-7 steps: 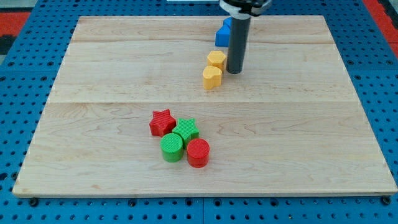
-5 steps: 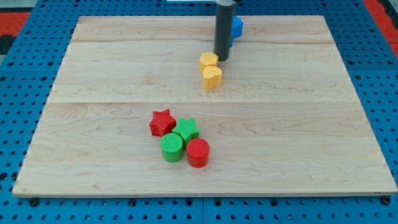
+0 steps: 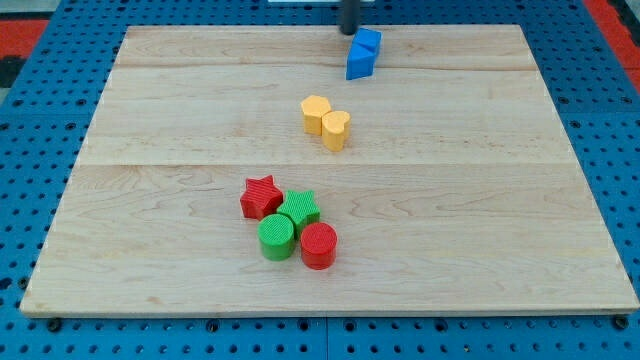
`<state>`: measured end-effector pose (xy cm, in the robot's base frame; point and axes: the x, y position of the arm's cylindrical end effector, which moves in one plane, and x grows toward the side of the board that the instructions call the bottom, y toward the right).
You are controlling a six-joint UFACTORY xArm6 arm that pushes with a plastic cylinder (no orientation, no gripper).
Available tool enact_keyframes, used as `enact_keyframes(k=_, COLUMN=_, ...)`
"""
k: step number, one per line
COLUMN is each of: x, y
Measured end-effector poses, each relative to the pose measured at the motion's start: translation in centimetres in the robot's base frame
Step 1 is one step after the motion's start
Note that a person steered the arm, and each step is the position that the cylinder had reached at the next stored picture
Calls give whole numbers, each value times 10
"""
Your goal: Slide the blue triangle and blue cube slightly down
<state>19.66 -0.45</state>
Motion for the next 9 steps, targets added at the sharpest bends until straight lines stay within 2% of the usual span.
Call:
enact_keyframes(k=1, x=33, y=-16)
enact_keyframes(k=3, x=45, y=-28)
enact_keyframes(k=4, x=-1, y=-2)
enact_keyframes(k=5, x=-2, y=50)
enact_keyframes(k=6, x=27, y=72)
enact_keyframes(k=8, x=93, y=58)
enact_keyframes(k=9, x=91, y=67)
